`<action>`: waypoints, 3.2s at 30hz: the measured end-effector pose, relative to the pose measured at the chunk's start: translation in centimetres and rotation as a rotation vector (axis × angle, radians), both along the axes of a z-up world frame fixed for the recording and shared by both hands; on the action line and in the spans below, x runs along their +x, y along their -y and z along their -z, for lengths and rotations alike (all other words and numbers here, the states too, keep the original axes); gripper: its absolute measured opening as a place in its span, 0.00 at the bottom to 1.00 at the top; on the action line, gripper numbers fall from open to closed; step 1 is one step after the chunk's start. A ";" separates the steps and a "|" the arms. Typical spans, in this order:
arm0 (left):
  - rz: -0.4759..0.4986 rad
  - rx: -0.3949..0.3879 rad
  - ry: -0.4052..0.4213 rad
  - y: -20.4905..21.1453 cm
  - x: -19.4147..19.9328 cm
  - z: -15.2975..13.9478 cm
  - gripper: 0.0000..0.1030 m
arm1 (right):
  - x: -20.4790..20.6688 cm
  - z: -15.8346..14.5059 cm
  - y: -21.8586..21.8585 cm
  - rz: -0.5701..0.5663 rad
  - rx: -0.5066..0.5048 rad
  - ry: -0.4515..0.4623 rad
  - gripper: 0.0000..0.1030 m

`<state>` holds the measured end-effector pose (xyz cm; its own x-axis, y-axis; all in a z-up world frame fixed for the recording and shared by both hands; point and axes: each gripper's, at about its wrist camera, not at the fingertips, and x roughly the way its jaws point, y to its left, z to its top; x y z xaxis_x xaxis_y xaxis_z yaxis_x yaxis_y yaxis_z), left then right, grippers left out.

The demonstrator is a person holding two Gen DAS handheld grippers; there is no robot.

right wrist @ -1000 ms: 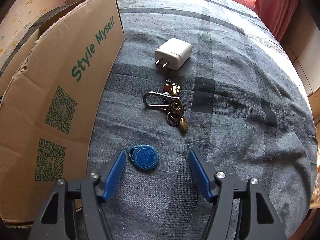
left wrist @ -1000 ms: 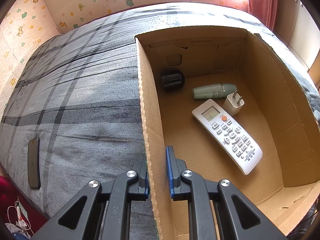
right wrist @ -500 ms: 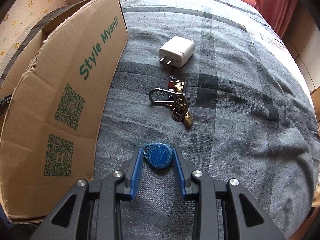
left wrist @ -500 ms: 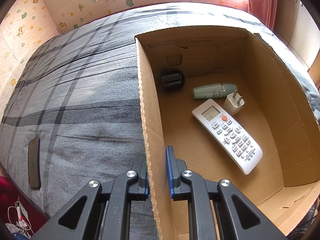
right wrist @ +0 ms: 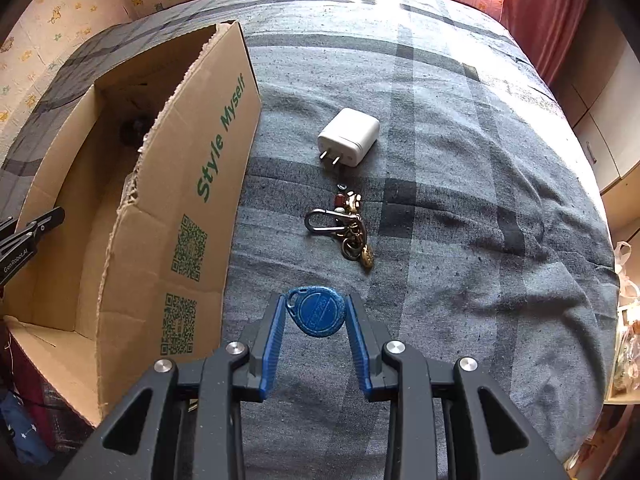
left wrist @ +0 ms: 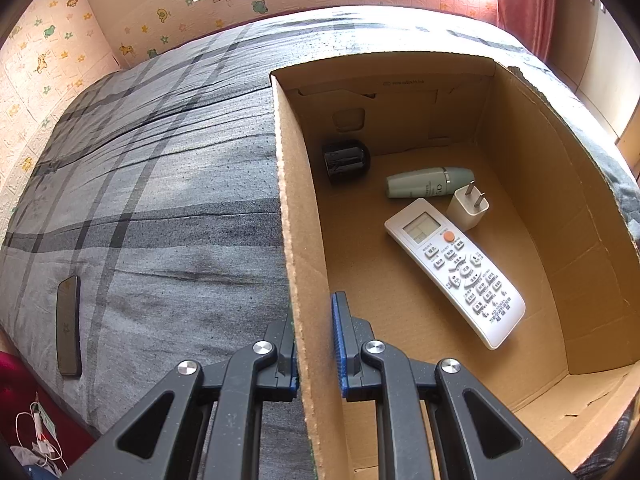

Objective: Organize rigid objects
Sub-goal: 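Carry the blue key fob into the box with the right tool and release it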

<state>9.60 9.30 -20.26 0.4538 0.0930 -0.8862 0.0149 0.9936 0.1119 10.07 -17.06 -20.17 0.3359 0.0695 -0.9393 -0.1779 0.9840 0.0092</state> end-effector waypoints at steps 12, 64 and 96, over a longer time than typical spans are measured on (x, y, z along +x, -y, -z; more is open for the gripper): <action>0.000 0.000 0.000 0.1 0.0 -0.1 0.14 | 0.4 -4.8 -1.6 -0.031 -0.012 0.048 0.32; -0.002 -0.034 0.004 -0.5 0.1 -0.2 0.14 | 9.8 1.3 -18.4 -0.250 -0.097 -0.097 0.32; 0.002 -0.023 0.003 -0.4 -0.1 -0.2 0.14 | 7.8 -3.8 -16.8 -0.237 -0.062 0.019 0.61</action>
<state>9.54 9.70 -20.05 0.4563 0.0721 -0.8869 0.0166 0.9958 0.0895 17.91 -0.24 -16.36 0.3351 0.0911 -0.9378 -0.4038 0.9132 -0.0556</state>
